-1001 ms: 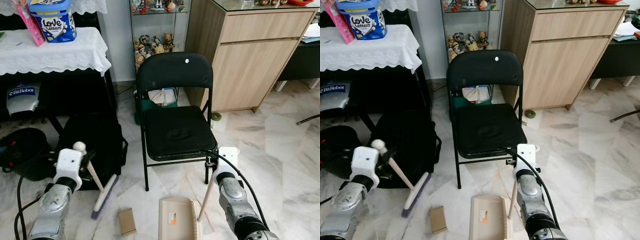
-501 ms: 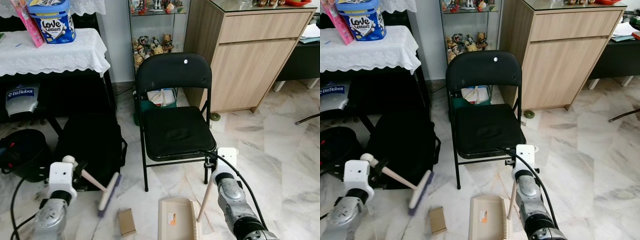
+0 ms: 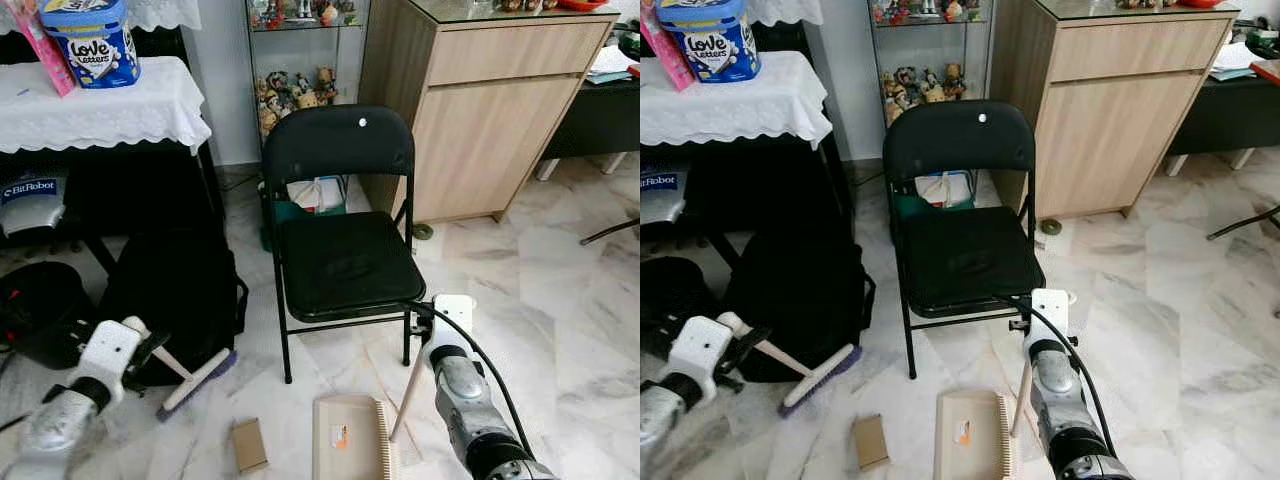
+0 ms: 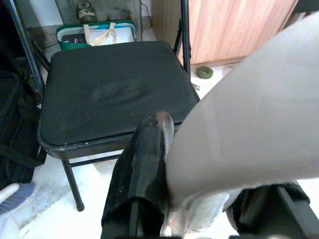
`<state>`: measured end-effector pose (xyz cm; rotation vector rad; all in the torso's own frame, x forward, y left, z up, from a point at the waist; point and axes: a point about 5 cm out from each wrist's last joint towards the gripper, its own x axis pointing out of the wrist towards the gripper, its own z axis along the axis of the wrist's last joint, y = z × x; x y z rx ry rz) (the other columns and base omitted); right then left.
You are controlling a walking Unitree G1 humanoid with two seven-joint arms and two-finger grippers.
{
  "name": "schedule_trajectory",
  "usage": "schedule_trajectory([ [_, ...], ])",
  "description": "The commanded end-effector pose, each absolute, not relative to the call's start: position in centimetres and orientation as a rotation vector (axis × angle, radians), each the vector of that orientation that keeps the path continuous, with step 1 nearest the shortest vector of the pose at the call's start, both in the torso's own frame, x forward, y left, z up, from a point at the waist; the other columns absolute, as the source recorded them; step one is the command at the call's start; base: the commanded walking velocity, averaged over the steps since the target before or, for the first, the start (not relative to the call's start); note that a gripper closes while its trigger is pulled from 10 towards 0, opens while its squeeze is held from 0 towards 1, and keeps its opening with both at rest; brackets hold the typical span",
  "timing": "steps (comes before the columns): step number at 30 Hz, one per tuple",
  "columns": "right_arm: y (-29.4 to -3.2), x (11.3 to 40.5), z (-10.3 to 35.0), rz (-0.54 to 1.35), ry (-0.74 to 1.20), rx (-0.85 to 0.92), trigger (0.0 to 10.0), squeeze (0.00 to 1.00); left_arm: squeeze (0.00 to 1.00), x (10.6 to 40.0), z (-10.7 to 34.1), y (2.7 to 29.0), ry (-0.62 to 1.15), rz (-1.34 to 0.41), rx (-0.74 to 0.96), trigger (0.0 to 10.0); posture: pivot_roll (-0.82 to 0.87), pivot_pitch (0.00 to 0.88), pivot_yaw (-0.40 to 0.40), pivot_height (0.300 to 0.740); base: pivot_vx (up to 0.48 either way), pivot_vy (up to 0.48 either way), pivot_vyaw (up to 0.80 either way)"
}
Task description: Sweep floor
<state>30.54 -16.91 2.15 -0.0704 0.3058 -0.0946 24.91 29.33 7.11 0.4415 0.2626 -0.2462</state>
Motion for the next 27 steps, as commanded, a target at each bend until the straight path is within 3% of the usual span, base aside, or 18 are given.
schedule_trajectory([
  [1,-17.2,30.2,1.6,-0.098,0.342,-0.087,10.0,0.0,0.0,25.0,7.6,30.5,0.314,-0.24,0.47,10.0,-0.06,0.077,-0.021,0.74,0.0,0.0,0.0],
  [6,-17.1,30.2,1.5,-0.097,0.346,-0.085,10.0,0.0,0.0,26.2,9.7,30.8,0.254,-0.224,0.404,10.0,-0.06,0.077,-0.021,0.74,0.0,0.0,0.0],
  [11,-17.2,30.3,1.7,-0.106,0.339,-0.08,10.0,0.0,0.0,27.3,10.9,30.5,0.094,-0.036,0.25,10.0,-0.04,0.076,-0.019,0.74,0.0,0.0,0.0],
  [13,-17.1,30.3,1.7,-0.107,0.334,-0.074,10.0,0.0,0.0,26.9,9.4,29.0,0.089,0.005,0.174,10.0,-0.05,0.075,-0.019,0.74,0.0,0.0,0.0],
  [16,-16.9,30.4,1.8,-0.105,0.331,-0.074,10.0,0.0,0.0,26.8,8.7,28.0,0.094,-0.005,0.147,10.0,-0.05,0.075,-0.019,0.74,0.0,0.0,0.0],
  [18,-16.5,30.2,1.5,-0.093,0.338,-0.074,10.0,0.0,0.0,26.4,7.5,25.3,0.093,-0.029,0.119,10.0,-0.05,0.073,-0.021,0.74,0.0,0.0,0.0],
  [27,-16.5,30.1,1.3,-0.096,0.343,-0.071,10.0,0.0,0.0,26.1,7.7,26.2,0.063,0.082,0.179,10.0,-0.05,0.071,-0.017,0.74,0.0,0.0,0.0],
])
